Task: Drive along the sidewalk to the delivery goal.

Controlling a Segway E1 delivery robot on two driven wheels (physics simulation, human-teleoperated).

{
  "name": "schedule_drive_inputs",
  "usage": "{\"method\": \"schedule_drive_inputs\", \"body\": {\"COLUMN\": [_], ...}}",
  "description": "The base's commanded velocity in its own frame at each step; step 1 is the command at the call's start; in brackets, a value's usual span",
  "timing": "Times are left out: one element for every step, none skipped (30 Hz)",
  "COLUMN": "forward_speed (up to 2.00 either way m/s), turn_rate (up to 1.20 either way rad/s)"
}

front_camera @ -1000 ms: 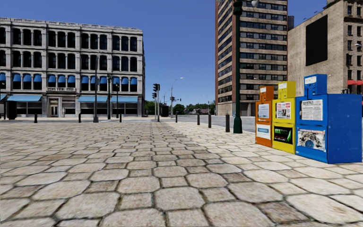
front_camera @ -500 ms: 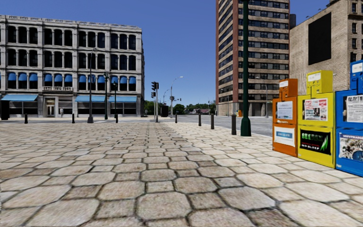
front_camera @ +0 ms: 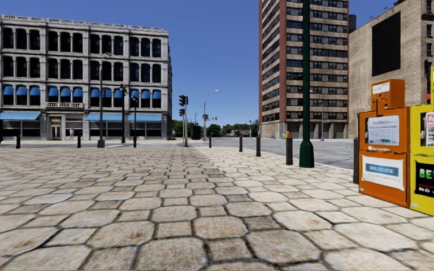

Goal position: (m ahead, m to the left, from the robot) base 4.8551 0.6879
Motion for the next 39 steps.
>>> {"method": "schedule_drive_inputs", "body": {"forward_speed": [1.80, 1.80, 1.80, 1.80, 1.80, 1.80, 1.80, 1.80, 1.80, 1.80, 1.80, 1.80, 1.80, 1.80, 1.80, 1.80, 1.80, 1.80, 1.80, 1.80, 1.80, 1.80, 1.80, 1.80, 1.81, 0.99, 0.87, 0.87, 0.81, 0.78, 0.77, 0.77, 0.75, 0.75, 0.75, 0.75, 0.75, 0.75, 0.75], "turn_rate": [0.00, 0.00, 0.00, 0.00, 0.00, 0.00, 0.00, 0.00, 0.00, 0.00, 0.00, 0.00, 0.00, 0.00, 0.00, 0.00, 0.00, 0.00, 0.00, 0.00, 0.00, 0.00, 0.00, 0.00, 0.00, 0.30, 0.03, 0.03, 0.00, 0.00, 0.00, 0.00, 0.00, 0.04, 0.25, 0.25, 0.46, 0.52, 0.53]}}
